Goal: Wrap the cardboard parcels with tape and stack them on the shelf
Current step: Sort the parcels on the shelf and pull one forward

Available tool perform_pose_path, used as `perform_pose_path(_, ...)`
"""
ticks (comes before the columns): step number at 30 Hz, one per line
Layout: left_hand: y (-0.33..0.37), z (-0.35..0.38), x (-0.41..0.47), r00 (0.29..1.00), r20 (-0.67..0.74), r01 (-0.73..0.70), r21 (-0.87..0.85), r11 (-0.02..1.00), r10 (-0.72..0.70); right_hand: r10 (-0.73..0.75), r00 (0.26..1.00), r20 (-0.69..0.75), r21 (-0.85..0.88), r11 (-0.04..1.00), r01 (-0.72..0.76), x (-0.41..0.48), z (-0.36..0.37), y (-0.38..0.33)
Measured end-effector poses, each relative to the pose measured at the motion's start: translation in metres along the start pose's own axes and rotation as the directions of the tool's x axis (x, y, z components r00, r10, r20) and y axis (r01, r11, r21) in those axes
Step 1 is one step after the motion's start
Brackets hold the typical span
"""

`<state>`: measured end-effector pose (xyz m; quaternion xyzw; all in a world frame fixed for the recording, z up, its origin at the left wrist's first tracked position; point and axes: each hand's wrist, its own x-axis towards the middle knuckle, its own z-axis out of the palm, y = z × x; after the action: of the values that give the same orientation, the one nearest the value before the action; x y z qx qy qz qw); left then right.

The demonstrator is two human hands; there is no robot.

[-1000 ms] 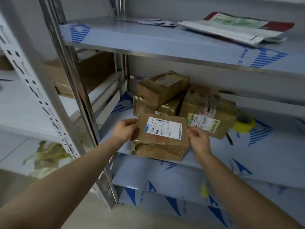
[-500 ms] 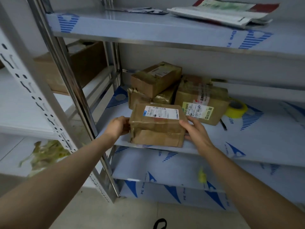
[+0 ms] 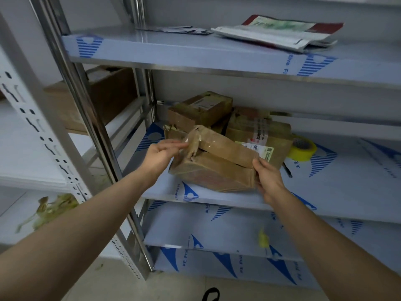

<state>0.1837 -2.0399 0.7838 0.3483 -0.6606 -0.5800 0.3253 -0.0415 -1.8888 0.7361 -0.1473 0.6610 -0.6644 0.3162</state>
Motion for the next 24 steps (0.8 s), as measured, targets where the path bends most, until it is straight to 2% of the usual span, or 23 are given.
perform_pose_path(4, 0.010, 0.004, 0.005, 0.997, 0.072, -0.015, -0.109, 0.994, 0.023, 0.140, 0.990, 0.021, 0.101, 0.985, -0.141, 0.005, -0.008, 0.006)
perform_pose_path(8, 0.017, 0.004, 0.013, 0.991, 0.112, 0.092, -0.192, 0.977, -0.072, 0.240, 0.966, 0.093, 0.168, 0.953, -0.253, 0.005, -0.013, 0.012)
perform_pose_path(11, 0.021, 0.003, 0.013, 0.950, 0.294, 0.188, -0.260, 0.947, -0.108, 0.292, 0.945, 0.147, 0.226, 0.920, -0.320, 0.006, -0.012, 0.017)
perform_pose_path(13, 0.023, 0.003, 0.012, 0.911, 0.407, 0.197, -0.291, 0.936, -0.065, 0.322, 0.930, 0.179, 0.252, 0.899, -0.359, 0.006, -0.010, 0.019)
perform_pose_path(15, 0.024, 0.004, 0.014, 0.887, 0.461, 0.170, -0.296, 0.940, -0.015, 0.329, 0.920, 0.213, 0.268, 0.886, -0.379, 0.005, -0.009, 0.022)
perform_pose_path(17, 0.026, 0.006, 0.016, 0.871, 0.491, 0.132, -0.275, 0.952, 0.021, 0.307, 0.916, 0.257, 0.259, 0.892, -0.371, 0.004, -0.008, 0.024)
perform_pose_path(20, 0.028, 0.011, 0.018, 0.886, 0.463, 0.183, -0.289, 0.940, -0.031, 0.308, 0.907, 0.286, 0.249, 0.890, -0.381, 0.003, -0.005, 0.024)
perform_pose_path(24, 0.031, 0.021, 0.019, 0.903, 0.428, 0.145, -0.216, 0.966, -0.039, 0.340, 0.893, 0.293, 0.195, 0.893, -0.404, 0.001, -0.002, 0.022)
